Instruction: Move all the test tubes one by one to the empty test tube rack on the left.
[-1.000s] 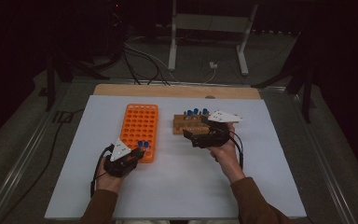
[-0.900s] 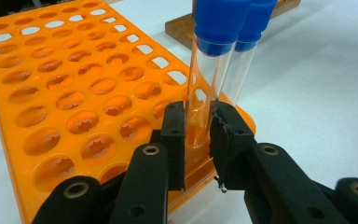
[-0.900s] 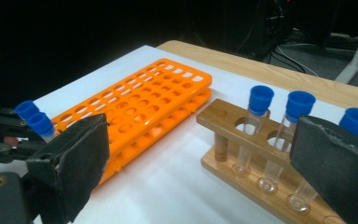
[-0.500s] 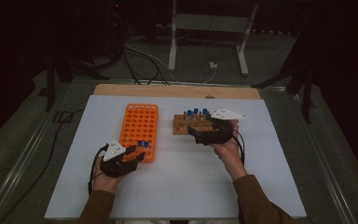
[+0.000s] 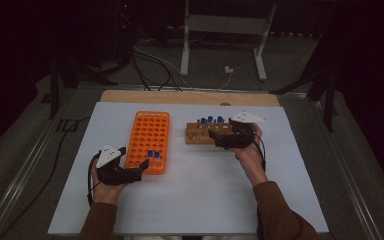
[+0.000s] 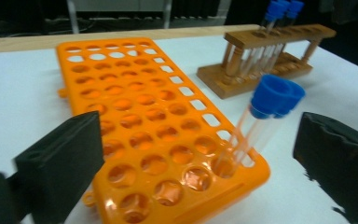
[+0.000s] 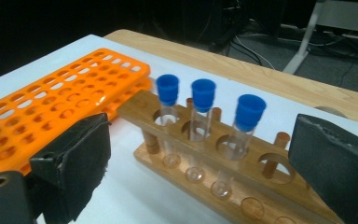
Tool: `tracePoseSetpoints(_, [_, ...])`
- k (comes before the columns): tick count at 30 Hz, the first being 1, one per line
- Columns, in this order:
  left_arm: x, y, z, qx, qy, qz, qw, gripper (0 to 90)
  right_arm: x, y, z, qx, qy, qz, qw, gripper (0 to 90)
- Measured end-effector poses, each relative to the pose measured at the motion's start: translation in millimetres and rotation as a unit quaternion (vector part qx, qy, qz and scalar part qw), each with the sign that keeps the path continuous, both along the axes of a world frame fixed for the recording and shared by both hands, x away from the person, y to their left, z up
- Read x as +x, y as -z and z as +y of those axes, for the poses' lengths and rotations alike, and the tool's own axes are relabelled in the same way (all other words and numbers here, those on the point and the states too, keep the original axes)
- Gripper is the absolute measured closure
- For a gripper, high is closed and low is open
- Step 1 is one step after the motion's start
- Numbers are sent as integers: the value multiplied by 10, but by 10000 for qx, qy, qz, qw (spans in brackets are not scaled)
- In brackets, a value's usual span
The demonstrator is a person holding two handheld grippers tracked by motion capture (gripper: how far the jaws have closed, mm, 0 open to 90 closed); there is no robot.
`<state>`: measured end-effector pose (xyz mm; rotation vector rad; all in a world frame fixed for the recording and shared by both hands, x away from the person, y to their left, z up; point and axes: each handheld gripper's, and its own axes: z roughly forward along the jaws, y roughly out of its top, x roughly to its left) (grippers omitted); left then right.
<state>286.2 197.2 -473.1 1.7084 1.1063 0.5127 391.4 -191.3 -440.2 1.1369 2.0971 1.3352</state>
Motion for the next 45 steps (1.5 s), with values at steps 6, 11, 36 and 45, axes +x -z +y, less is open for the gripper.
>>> tracePoseSetpoints(6, [-6, -16, 34, -18, -97, -67, 9999, 6, 106, -25, -30, -79, 74, 20, 9999, 78])
tracePoseSetpoints(11, [0, -7, 26, -24, -86, -36, 10000, 6, 194, 42, -61, -85, 196, 159, 9996, 153])
tracePoseSetpoints(36, [6, 11, 27, -38, -67, 10, 10000, 7, 284, 268, 27, -245, 396, 37, 9989, 751])
tracePoseSetpoints(45, [3, 11, 25, -43, -75, 16, 10000, 7, 242, 298, 70, -222, 334, -78, 9992, 758])
